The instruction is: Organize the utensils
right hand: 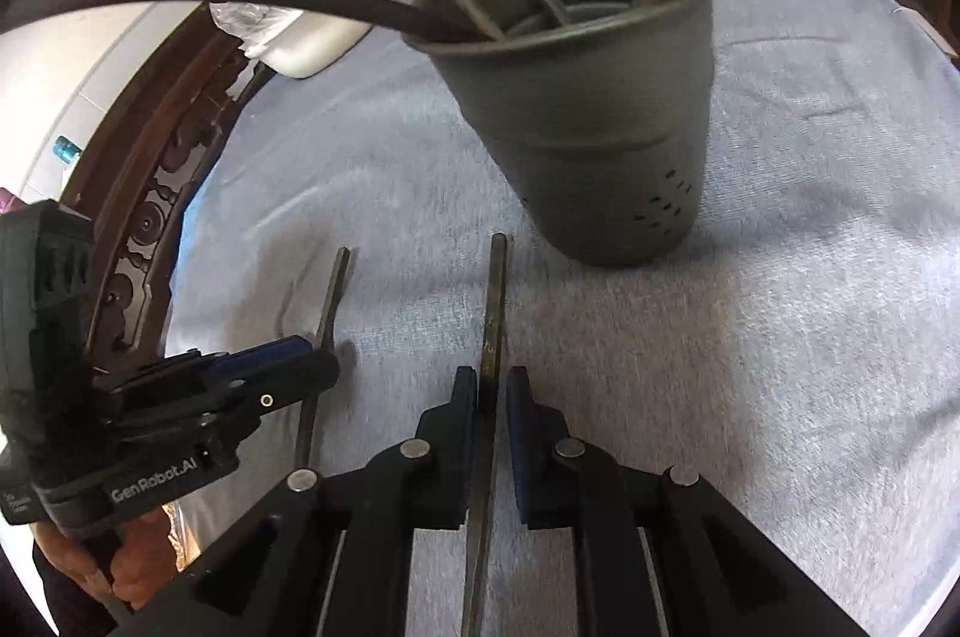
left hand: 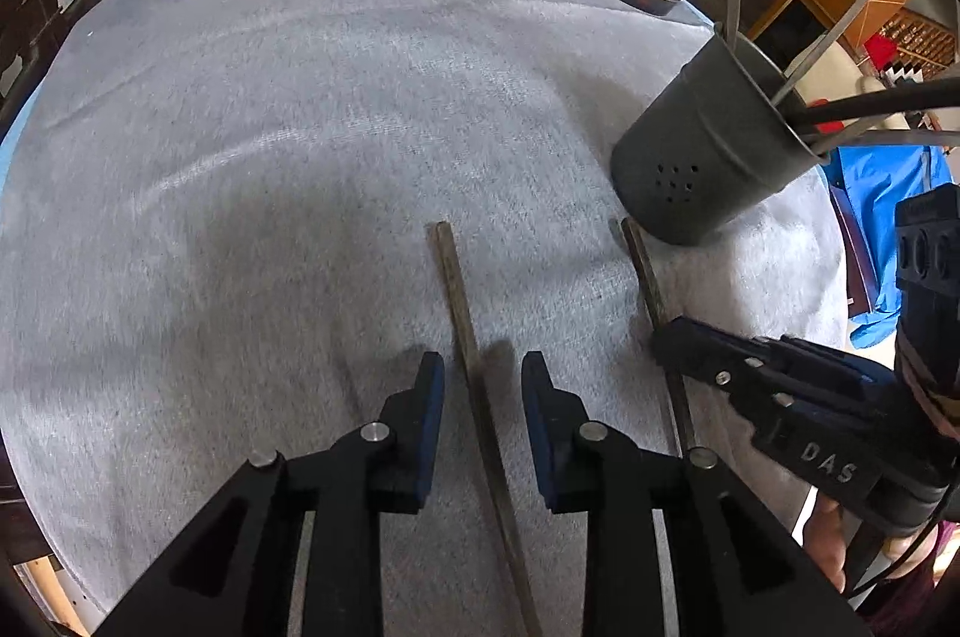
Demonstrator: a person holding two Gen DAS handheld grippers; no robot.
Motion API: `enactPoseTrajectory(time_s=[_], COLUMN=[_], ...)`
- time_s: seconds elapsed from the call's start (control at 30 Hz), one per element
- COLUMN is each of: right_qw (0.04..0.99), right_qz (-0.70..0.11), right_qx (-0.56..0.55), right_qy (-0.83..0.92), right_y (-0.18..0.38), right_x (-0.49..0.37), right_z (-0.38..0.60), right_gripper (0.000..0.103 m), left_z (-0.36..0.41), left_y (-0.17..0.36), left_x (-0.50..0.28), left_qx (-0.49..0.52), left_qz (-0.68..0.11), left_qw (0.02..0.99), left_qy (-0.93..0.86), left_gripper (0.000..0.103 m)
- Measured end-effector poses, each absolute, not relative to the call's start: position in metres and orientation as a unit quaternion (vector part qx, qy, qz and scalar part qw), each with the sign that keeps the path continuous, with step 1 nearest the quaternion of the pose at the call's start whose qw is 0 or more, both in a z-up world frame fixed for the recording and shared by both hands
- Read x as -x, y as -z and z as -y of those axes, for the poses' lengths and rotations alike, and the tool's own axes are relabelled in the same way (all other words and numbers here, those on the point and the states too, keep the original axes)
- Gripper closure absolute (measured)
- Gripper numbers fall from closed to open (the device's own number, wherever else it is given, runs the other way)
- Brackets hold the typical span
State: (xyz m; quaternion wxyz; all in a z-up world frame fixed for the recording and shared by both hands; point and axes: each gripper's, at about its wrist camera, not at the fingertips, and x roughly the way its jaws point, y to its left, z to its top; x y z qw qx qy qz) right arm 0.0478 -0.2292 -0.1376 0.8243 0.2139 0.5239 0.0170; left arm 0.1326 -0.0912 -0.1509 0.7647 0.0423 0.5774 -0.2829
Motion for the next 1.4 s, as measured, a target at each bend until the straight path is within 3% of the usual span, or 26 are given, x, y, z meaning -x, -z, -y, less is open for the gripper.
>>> enactPoseTrajectory(time_s=[0.33,0.5,0.73,1.4], right_qw=[0.838,0.841,0.855,0.9], right_qz=[-0.513,-0.511,-0.482,-0.403], right_qx=[-0.187,-0.177,-0.193,-0.147], right_qy=[-0.007,0.0,-0.013,-0.073], right_y=[0.138,0.137,0.125,0.063], right_x=[-0.055,-0.057,-0.045,-0.007], right_z=[0.226,0.221,0.224,0.191], right_gripper=[0.093,0.094,0.096,0.096], left_z=[0.096,0.094,0.082,0.052], left_y=[0.156,0.158,0.147,0.051], left_x=[-0.144,-0.149,-0.142,-0.09], left_qx=[-0.033,-0.039,-0.027,-0.025], left_qz=[-0.586,-0.585,-0.574,-0.457], left_qw=[0.761,0.768,0.779,0.861], left_qy=[0.275,0.258,0.253,0.221], left_gripper=[0.078,0.094,0.095,0.097])
